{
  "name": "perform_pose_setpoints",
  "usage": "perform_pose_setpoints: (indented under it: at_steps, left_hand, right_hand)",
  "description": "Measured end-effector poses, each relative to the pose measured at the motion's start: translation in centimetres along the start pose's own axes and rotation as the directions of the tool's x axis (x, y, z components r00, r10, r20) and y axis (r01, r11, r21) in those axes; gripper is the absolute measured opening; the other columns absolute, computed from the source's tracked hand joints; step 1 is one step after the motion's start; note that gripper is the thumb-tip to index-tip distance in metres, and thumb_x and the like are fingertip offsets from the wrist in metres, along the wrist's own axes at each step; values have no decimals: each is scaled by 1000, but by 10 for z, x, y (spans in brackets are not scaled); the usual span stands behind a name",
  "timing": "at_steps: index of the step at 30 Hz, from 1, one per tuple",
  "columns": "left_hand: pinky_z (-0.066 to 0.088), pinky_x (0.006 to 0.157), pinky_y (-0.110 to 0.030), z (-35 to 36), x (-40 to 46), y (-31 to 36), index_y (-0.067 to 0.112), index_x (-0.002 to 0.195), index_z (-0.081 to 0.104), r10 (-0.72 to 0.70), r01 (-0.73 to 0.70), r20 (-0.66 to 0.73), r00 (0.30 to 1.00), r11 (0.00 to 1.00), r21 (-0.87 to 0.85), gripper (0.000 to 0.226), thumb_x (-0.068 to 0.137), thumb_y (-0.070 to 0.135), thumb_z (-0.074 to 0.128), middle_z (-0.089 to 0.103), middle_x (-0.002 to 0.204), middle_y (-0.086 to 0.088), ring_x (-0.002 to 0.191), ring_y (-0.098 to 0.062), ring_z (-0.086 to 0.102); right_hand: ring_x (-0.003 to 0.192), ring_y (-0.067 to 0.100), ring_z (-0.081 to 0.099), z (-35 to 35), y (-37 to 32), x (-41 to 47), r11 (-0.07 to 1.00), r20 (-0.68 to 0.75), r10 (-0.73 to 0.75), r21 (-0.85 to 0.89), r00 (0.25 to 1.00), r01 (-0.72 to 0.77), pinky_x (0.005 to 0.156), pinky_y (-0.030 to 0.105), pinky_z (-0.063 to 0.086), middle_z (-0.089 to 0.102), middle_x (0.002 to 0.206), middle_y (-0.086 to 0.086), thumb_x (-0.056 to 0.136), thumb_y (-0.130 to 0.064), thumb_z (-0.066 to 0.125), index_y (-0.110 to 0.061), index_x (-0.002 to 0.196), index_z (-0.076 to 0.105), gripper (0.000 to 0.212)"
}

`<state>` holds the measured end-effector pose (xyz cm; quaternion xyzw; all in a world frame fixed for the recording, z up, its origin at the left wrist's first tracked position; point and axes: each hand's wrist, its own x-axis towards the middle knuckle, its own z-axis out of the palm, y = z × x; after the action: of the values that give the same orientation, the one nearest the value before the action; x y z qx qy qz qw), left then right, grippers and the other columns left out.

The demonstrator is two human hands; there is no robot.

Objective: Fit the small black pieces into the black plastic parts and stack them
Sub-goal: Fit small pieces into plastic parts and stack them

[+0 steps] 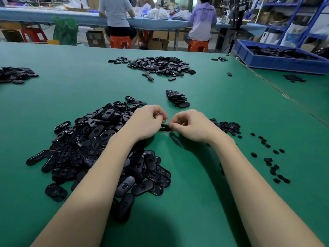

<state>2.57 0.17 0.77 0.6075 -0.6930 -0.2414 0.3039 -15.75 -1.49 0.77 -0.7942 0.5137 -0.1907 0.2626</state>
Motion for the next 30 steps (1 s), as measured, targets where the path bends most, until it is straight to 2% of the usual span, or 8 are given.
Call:
perform_pose_setpoints:
  at_steps: [5,8,11,14,17,21,26,30]
  left_hand:
    - [43,65,-8,0,-3,3,30,97,68,107,-109,49,993,994,26,13,87,23,71,67,89,14,60,4,58]
    - [50,71,-17,4,-5,6,32,94,68,153,-154,30,988,988,29,21,80,20,77,67,85,15,59,0,60]
    - [53,73,-24,8,-4,5,33,91,67,156,-155,-8,988,987,37,18,80,23,77,67,81,15,56,2,58]
    - [55,76,-28,9,-3,4,35,90,66,142,-142,-31,989,989,30,16,80,26,75,68,81,15,55,2,59]
    - [55,79,-29,10,-2,2,36,91,65,127,-126,-31,991,991,39,16,80,29,76,68,82,17,56,4,58]
    - [55,80,-30,10,-4,3,34,93,66,127,-126,-27,991,990,59,15,82,31,76,67,87,21,57,3,58]
    - [55,81,-31,10,-4,5,32,94,67,122,-120,-34,992,991,59,15,82,30,76,68,88,20,61,-2,60]
    - [55,81,-30,11,-4,5,32,94,67,121,-119,-40,992,991,55,15,82,28,75,68,88,20,62,-2,61]
  right_hand:
    - [60,0,57,-16,13,-6,974,-20,107,204,994,-100,69,20,45,77,82,-14,97,-30,62,-27,85,73,17]
    - [57,1,56,-19,14,-9,956,-7,125,269,992,-119,58,9,41,76,79,-13,97,-26,62,-23,87,75,17]
    - [58,3,56,-22,13,-11,947,28,156,279,987,-158,60,12,42,77,81,-12,97,-30,63,-22,91,75,16]
    - [61,4,58,-34,19,-10,963,-39,216,174,976,-206,67,23,44,77,81,-17,96,-35,63,-25,93,74,15]
    - [71,-4,62,-49,26,-13,968,-123,247,-21,961,-252,70,25,48,75,75,-21,92,-35,64,-31,83,74,14]
    - [95,14,67,-62,30,-18,894,-83,364,-250,928,-373,91,35,56,74,93,-15,83,-40,73,-36,81,76,5]
    - [103,17,64,-57,25,-21,865,-177,360,-305,916,-399,84,30,48,72,104,-15,82,-43,75,-41,86,73,5]
    - [104,18,65,-50,23,-20,852,-187,366,-327,912,-409,89,31,51,73,104,-15,82,-39,76,-41,87,75,6]
